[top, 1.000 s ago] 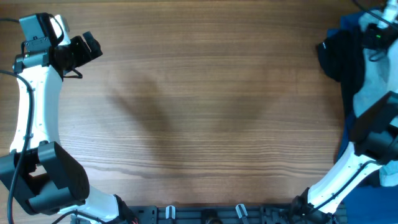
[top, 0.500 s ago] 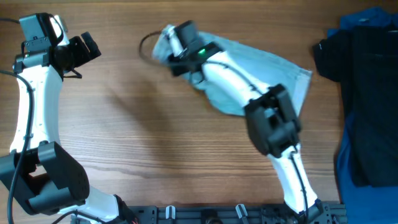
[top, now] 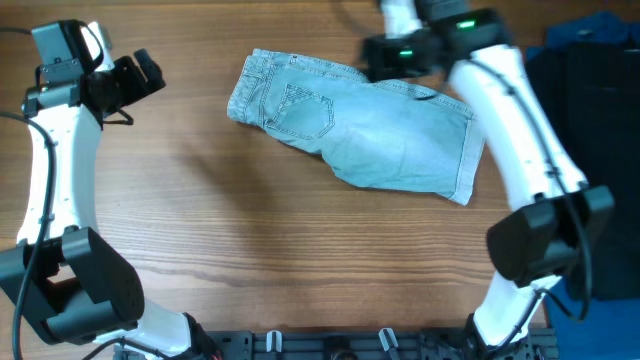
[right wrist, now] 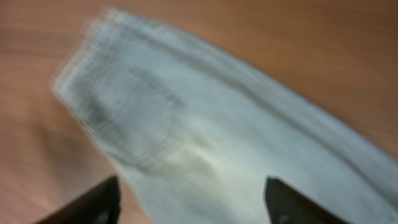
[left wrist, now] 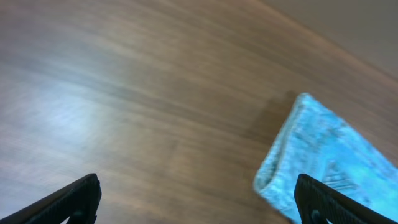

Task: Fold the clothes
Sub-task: 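Drag the light-blue denim shorts with the right gripper to table center, then grasp the shorts' top corners with left and right grippers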

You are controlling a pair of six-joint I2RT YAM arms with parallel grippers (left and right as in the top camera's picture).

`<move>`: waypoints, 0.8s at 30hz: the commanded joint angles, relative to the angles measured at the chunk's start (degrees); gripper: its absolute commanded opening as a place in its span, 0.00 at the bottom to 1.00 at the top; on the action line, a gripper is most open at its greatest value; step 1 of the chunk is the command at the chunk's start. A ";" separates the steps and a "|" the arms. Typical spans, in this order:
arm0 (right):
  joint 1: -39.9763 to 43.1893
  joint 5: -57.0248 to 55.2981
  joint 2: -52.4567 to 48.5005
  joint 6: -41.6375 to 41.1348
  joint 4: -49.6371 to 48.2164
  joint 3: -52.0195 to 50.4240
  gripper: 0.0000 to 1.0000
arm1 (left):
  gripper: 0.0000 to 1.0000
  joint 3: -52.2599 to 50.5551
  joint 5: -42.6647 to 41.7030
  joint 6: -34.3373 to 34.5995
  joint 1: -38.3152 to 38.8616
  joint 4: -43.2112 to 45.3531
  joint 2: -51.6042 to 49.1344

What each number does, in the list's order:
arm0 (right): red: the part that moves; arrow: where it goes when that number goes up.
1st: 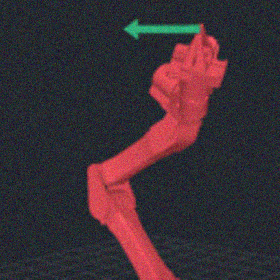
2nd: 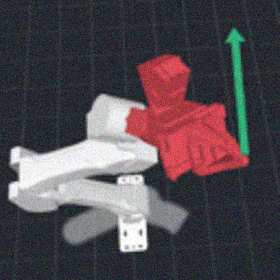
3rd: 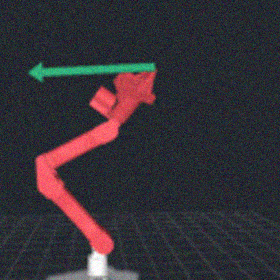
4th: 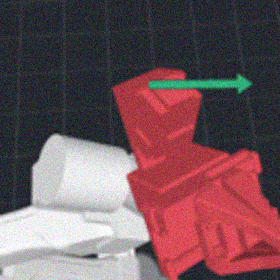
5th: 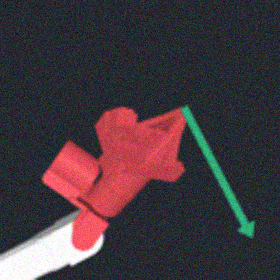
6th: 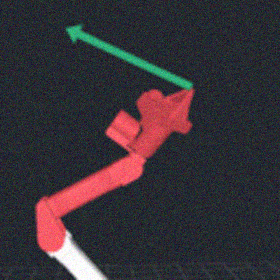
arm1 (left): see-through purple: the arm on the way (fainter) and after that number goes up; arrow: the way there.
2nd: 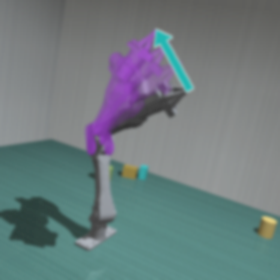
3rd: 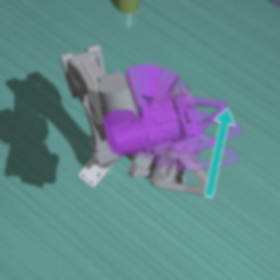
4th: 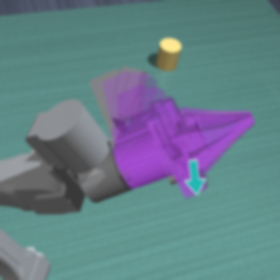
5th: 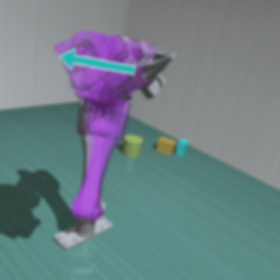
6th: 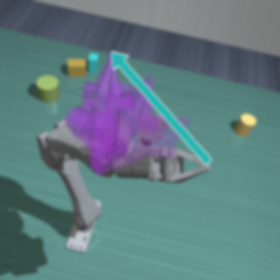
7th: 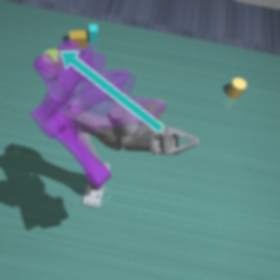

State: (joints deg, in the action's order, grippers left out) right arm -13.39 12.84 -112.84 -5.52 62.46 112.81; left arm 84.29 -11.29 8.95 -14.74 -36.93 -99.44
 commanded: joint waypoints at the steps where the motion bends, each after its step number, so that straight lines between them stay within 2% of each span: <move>1: 8.48 -3.26 -1.84 -0.96 7.48 -2.23 0.40 | 0.97 0.79 -4.74 0.26 5.73 2.10 -1.20; 3: 13.07 -3.23 -2.05 -1.07 10.43 -4.59 0.23 | 0.67 0.79 -4.52 -0.33 9.49 2.91 -1.64; 4: 15.45 -3.21 -2.05 -2.51 10.86 -6.75 0.10 | 0.45 0.79 -4.50 -2.03 12.11 2.99 -2.05; 5: 16.98 -2.95 -2.05 -3.56 10.64 -8.70 0.04 | 0.28 0.79 -3.91 -3.13 14.58 3.15 -2.58; 6: 17.81 -2.99 -2.05 -3.63 9.73 -10.69 0.04 | 0.13 0.79 -2.78 -4.11 16.09 3.34 -3.02; 7: 18.40 -3.02 -2.05 -3.63 8.72 -12.76 0.04 | 0.04 0.79 -0.55 -4.42 17.90 3.96 -3.91; 11: 18.56 -3.17 -2.05 -3.89 0.48 -24.30 0.04 | 0.04 0.79 1.81 -4.44 22.84 7.23 -11.17; 14: 18.56 -9.33 -2.08 -8.66 -7.76 -30.62 0.04 | 0.04 0.79 1.99 -4.46 23.61 8.79 -15.65; 17: 18.56 -10.58 -2.08 -8.63 -13.92 -35.26 0.05 | 0.04 0.79 2.01 -5.57 23.58 9.14 -19.30; 18: 18.58 -11.19 -2.08 -8.85 -17.62 -36.98 0.08 | 0.04 0.79 2.16 -5.77 23.58 9.16 -20.44; 19: 18.58 -12.07 -2.08 -9.66 -18.99 -37.57 0.17 | 0.04 0.79 2.25 -5.77 23.58 9.14 -20.81; 20: 18.62 -13.62 -2.08 -11.26 -22.03 -38.99 0.18 | 0.04 0.79 2.80 -5.77 23.58 9.07 -21.42; 22: 18.60 -13.55 -2.08 -11.19 -27.19 -41.88 0.11 | 0.04 0.79 3.08 -5.77 23.58 8.90 -23.65; 24: 18.62 -15.26 -2.08 -11.17 -30.49 -43.47 0.08 | 0.04 0.79 3.87 -5.77 23.58 8.70 -25.11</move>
State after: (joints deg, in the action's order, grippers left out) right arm 5.19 2.04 -113.38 -15.64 34.94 72.49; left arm 84.60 -9.89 4.56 8.95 -27.77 -121.25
